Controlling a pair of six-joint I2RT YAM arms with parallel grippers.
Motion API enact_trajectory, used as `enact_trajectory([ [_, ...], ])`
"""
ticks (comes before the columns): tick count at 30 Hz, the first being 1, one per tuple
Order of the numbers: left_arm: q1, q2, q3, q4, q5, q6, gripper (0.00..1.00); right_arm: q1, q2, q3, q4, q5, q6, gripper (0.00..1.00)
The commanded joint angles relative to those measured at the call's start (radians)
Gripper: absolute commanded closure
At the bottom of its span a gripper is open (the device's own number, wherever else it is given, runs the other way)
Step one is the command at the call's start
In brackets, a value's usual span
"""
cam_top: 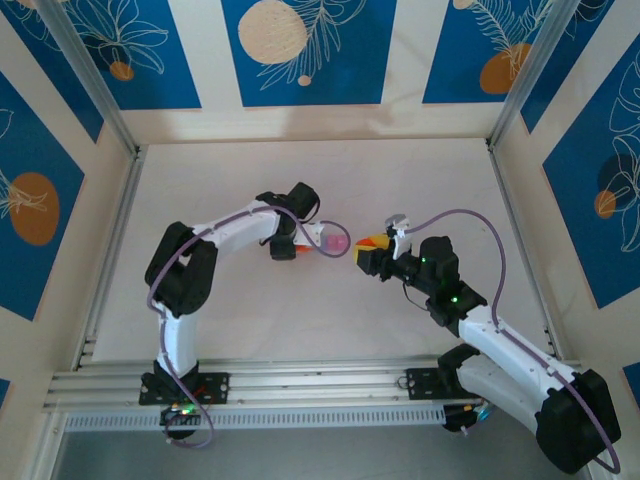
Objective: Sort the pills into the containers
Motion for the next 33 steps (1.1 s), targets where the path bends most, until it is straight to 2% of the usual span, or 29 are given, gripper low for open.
enact_trajectory([
  [1,-0.015,0.010,0.022,-0.004,-0.057,0.036,1.00,-0.006,-0.018,-0.010,0.004,0.007,0.014,0.70],
  [17,-0.061,0.015,-0.009,0.059,-0.200,0.120,1.00,-0.006,-0.017,-0.010,0.005,-0.002,0.017,0.70],
  [33,-0.068,0.021,-0.021,0.084,-0.249,0.168,1.00,-0.005,-0.015,-0.010,0.007,-0.006,0.020,0.70],
])
